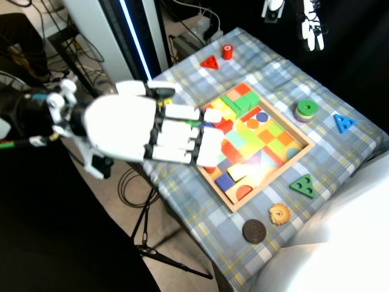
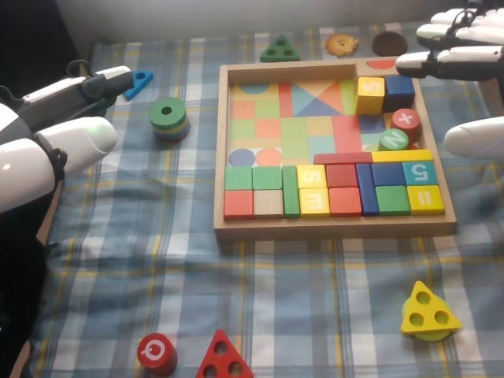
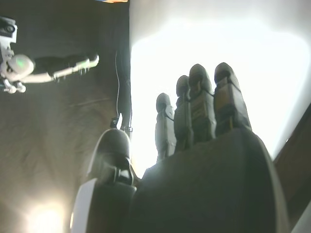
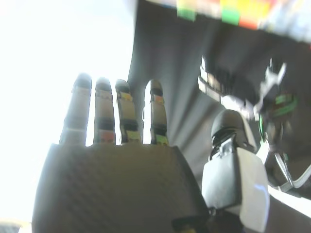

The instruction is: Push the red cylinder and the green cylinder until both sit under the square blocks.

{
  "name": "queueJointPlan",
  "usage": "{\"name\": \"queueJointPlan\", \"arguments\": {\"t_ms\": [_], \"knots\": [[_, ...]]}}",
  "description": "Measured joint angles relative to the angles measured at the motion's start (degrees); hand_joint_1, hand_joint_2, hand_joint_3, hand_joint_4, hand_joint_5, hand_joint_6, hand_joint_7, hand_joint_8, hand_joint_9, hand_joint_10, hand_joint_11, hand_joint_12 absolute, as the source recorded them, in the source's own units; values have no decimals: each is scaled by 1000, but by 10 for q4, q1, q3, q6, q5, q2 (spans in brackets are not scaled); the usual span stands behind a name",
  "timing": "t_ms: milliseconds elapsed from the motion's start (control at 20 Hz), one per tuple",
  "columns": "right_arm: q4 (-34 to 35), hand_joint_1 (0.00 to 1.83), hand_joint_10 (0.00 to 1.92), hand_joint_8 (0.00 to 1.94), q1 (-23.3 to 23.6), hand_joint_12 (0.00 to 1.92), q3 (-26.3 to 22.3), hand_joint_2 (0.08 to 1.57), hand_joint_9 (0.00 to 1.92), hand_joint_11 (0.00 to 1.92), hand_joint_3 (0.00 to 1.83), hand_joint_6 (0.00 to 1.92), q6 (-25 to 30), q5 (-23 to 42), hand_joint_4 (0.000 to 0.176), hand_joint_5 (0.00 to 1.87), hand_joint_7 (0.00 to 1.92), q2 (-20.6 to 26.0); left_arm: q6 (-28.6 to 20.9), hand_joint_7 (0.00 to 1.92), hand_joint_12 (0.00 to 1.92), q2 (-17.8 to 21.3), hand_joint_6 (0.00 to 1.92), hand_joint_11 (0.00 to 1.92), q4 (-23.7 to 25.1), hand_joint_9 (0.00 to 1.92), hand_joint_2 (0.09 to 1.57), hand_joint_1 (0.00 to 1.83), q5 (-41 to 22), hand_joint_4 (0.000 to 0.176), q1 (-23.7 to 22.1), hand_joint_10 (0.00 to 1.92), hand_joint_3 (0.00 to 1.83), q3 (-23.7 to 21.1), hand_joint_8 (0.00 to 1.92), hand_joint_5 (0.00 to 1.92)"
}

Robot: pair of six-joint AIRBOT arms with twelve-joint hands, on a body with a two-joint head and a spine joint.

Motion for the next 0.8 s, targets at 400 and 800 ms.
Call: {"name": "queueJointPlan", "arguments": {"t_ms": [400, 800], "knots": [[-17, 0, 0, 0, 0, 0, 31, 1141, 0, 0, 15, 0, 0, -70, 137, 196, 0, -29, -2, 265, 116, 0, 2, 22, 0, 250, 1399, 43, 1, 135, 0, 0, 2, 0, 1, 280], [-35, 0, 0, 0, 0, 0, 47, 1108, 0, 0, 0, 3, 0, -116, 159, 207, 0, -44, -2, 269, 129, 0, 1, 17, 0, 262, 1397, 58, 1, 129, 0, 4, 0, 0, 2, 287]]}}
